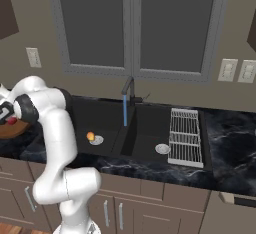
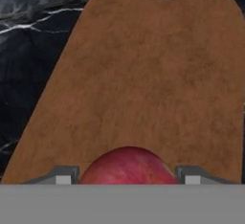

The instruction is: Pick the mango, apple from the sink and place them on the cutting board to airdry. Then turn off the sink faucet.

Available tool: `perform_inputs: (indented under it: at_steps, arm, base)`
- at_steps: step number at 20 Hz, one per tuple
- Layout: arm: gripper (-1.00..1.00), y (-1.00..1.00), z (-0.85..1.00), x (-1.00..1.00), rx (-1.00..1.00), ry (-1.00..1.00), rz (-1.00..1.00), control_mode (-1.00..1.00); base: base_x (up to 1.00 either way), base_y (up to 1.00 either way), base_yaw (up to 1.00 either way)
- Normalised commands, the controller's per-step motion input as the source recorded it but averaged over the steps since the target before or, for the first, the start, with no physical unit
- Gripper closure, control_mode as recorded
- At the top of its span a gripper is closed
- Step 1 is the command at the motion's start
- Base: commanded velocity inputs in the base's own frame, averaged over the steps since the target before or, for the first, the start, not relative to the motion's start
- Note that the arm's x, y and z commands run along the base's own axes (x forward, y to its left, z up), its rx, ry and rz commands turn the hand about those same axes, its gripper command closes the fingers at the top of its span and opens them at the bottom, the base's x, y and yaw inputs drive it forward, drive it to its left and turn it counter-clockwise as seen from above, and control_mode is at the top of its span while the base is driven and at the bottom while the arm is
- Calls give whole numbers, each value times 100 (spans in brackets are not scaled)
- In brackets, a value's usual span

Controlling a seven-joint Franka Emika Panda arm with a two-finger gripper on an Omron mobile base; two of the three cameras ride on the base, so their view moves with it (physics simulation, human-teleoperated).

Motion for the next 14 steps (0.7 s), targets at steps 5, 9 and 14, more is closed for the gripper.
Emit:
perform_inputs:
  at_steps: [5, 9, 14]
  arm:
    - [-100, 1, -2, 3, 0, 1, -5, -100]
    - [-100, 0, 2, 0, 0, 0, -3, -100]
    - [-100, 0, 13, -3, 0, 0, -2, -100]
  base:
    - [0, 0, 0]
    - [0, 0, 0]
    - [0, 0, 0]
